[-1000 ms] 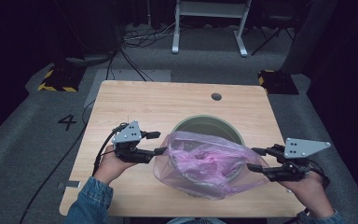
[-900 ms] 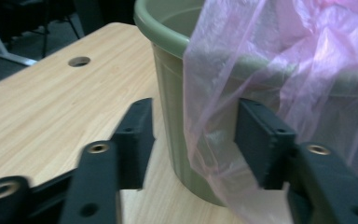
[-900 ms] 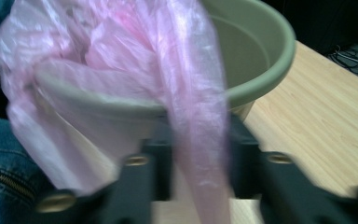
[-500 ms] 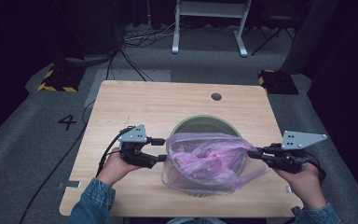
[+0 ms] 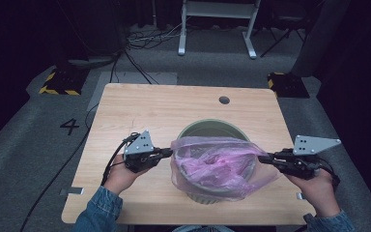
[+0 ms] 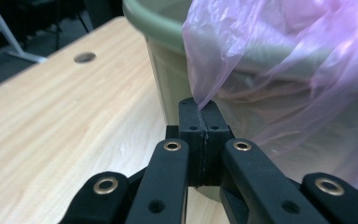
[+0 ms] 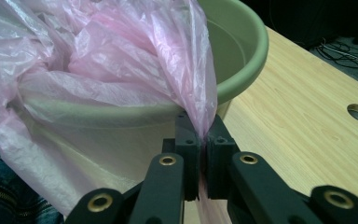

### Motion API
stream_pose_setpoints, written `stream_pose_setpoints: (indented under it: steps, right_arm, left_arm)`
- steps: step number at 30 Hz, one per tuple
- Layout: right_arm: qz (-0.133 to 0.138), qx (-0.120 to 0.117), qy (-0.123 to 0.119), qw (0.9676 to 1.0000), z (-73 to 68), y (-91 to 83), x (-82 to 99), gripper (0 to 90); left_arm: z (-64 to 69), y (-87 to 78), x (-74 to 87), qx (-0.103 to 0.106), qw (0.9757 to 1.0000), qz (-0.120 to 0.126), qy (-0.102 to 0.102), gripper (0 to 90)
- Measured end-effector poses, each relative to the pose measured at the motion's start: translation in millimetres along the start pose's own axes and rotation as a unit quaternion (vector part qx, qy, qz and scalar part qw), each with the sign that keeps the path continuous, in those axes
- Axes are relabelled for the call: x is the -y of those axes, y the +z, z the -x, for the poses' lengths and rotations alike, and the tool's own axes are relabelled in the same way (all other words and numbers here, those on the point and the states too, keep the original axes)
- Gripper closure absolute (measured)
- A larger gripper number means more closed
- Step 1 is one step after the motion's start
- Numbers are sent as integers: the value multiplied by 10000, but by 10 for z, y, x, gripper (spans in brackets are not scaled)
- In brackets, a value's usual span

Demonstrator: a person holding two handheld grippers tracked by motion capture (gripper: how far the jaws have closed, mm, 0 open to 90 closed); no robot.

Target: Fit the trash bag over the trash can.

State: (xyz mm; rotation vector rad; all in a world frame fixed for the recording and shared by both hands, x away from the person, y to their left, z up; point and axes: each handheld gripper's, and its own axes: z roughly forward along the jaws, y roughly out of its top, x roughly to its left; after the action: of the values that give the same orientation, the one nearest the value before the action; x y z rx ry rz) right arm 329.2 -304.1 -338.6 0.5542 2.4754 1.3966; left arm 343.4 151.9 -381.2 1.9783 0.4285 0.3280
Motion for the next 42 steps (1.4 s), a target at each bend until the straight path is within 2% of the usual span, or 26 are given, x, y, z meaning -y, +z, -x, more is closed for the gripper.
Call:
stream_pose_setpoints:
  steps: [5,8,10,15,19,24,30,33,37,42]
  right_arm:
    - [48,22,10,10000,16,-25,-16,863]
    - [170,67,85,9998,55,-37,-44,799]
    - [224,117,142,9996,86,-30,-60,756]
    - [277,81,269,9992,183,26,-83,772]
    - [279,218,478,9982,308,66,-89,837]
    - [-80,401,843,9956,504,240,-23,874]
    - [-297,380,1065,9931,633,460,41,881]
    - [-449,311,1160,9918,683,579,74,882]
    - [-716,180,1340,9882,724,752,152,883]
    - [-1043,-24,1436,9841,685,926,320,883]
  left_arm:
    - [-46,-96,-68,-61,9998,159,-40,900]
    - [-98,-115,-121,-123,9996,218,-93,899]
    - [-133,-111,-162,-281,9991,286,-164,899]
    - [-175,-33,-234,-655,9974,215,-228,900]
    - [-234,73,-247,-779,9964,54,-338,899]
    - [-307,219,-189,-843,9952,-229,-441,899]
    - [-392,350,-69,-845,9937,-468,-562,899]
    - [-414,402,-9,-806,9931,-605,-605,899]
    - [-422,460,61,-701,9924,-783,-639,899]
    - [-395,482,156,-730,9911,-934,-601,899]
